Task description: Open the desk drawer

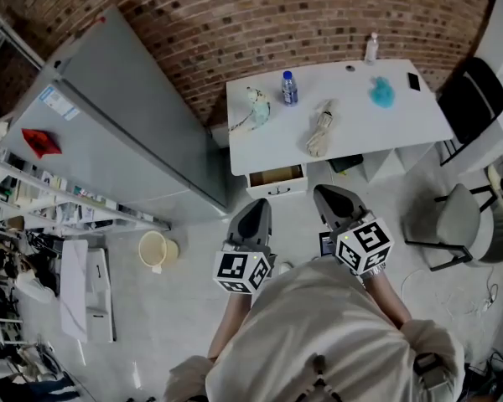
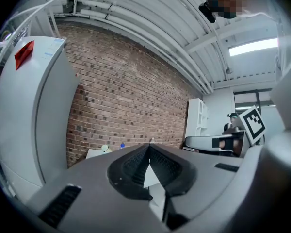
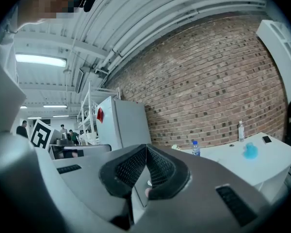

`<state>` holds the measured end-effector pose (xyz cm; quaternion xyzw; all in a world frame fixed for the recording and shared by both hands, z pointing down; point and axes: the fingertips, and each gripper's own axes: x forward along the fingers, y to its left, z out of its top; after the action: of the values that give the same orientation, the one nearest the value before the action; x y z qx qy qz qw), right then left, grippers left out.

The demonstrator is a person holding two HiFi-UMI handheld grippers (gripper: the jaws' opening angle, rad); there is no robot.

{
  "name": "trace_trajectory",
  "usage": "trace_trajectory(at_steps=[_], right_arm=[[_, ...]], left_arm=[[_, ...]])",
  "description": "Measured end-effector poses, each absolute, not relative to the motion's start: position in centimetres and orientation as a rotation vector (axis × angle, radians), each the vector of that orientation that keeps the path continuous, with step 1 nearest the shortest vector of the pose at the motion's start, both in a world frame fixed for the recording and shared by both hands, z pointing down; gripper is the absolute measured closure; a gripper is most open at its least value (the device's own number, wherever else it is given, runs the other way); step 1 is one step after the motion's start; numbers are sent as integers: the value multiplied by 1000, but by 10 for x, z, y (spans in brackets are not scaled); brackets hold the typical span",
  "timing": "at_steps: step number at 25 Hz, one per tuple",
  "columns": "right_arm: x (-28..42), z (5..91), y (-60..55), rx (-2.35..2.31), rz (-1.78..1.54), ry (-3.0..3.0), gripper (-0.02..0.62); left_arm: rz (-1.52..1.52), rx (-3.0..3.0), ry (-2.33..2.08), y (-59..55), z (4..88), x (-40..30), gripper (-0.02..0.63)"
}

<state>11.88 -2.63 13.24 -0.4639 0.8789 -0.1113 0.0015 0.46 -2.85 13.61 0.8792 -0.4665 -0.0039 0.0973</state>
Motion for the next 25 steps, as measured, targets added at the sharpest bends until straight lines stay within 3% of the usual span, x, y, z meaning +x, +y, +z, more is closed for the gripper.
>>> trace_trajectory(at_steps=[25], right_arm=[[155, 137, -32, -1470, -276, 2743, 569]], left_arm=[[-32, 2577, -1427, -33, 146, 8, 598]])
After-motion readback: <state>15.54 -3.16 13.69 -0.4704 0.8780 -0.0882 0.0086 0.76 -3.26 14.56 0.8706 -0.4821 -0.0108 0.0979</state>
